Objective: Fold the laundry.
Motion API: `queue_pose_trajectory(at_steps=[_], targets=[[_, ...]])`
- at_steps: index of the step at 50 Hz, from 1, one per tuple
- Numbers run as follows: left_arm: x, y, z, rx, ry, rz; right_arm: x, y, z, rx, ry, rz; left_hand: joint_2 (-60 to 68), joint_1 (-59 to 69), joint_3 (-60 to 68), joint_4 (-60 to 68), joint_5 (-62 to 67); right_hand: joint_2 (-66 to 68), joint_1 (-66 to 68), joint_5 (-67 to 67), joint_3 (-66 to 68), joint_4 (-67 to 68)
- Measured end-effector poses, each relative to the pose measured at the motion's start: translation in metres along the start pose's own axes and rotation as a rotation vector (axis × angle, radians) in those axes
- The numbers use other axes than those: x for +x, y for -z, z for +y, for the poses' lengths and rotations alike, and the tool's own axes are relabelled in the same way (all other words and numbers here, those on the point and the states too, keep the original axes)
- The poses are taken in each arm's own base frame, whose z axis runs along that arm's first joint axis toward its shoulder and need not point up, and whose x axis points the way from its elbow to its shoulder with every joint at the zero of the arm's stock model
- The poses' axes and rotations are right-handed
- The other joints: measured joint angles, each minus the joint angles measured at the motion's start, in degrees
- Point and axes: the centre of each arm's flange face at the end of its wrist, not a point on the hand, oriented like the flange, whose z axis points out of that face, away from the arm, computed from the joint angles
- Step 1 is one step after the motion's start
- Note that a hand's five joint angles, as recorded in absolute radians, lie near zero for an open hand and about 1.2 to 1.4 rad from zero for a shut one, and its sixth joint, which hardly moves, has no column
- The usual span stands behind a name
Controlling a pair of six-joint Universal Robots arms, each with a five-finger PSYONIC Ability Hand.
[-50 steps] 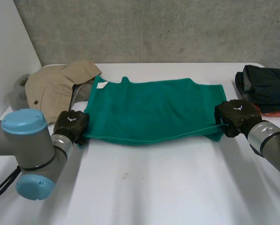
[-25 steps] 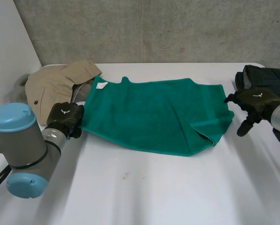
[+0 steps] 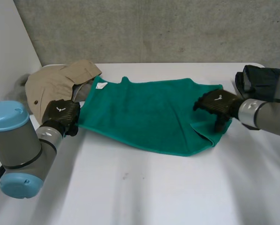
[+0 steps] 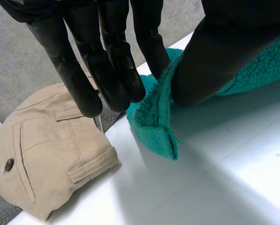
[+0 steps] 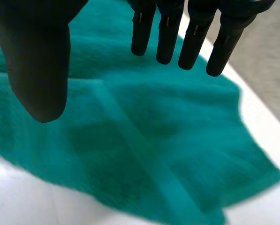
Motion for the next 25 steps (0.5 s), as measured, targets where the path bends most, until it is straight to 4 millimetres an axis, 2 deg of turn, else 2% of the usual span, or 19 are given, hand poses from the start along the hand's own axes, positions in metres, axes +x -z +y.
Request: queue_pose_trajectory(at_steps=[6,13,15,17,19,25], targets=[[-0.002,0.0,0.0,0.0,0.001,-0.005,-0.019,-0.017,0.003,-0.027,0.007,-0.075,0.0,0.0,0.0,0.0,0.0,0.0,0.0,0.0,0.0,0.0],[-0.005,-0.001,0.0,-0.001,0.003,-0.011,-0.023,-0.029,0.012,-0.062,0.027,-0.07,0.1,0.0,0.0,0.0,0.0,2.0,1.9,1.9,2.0,1.9],[-0.005,-0.002,0.0,-0.001,0.003,-0.013,-0.023,-0.031,0.015,-0.073,0.033,-0.063,0.1,0.0,0.0,0.0,0.0,10.6,10.2,9.8,10.4,10.1],[-0.006,-0.002,-0.001,0.0,0.004,-0.016,-0.022,-0.032,0.016,-0.08,0.046,-0.049,0.1,0.0,0.0,0.0,0.0,29.4,20.0,26.4,28.7,28.2],[-0.008,-0.002,-0.002,0.003,0.004,-0.02,-0.017,-0.032,0.017,-0.087,0.068,-0.013,0.1,0.0,0.0,0.0,0.0,41.5,19.8,40.0,41.0,40.5],[-0.013,-0.001,-0.008,0.019,0.006,-0.035,0.001,-0.026,0.003,-0.05,0.1,0.119,0.1,0.0,0.1,0.0,0.0,42.9,19.8,42.4,43.1,43.0]])
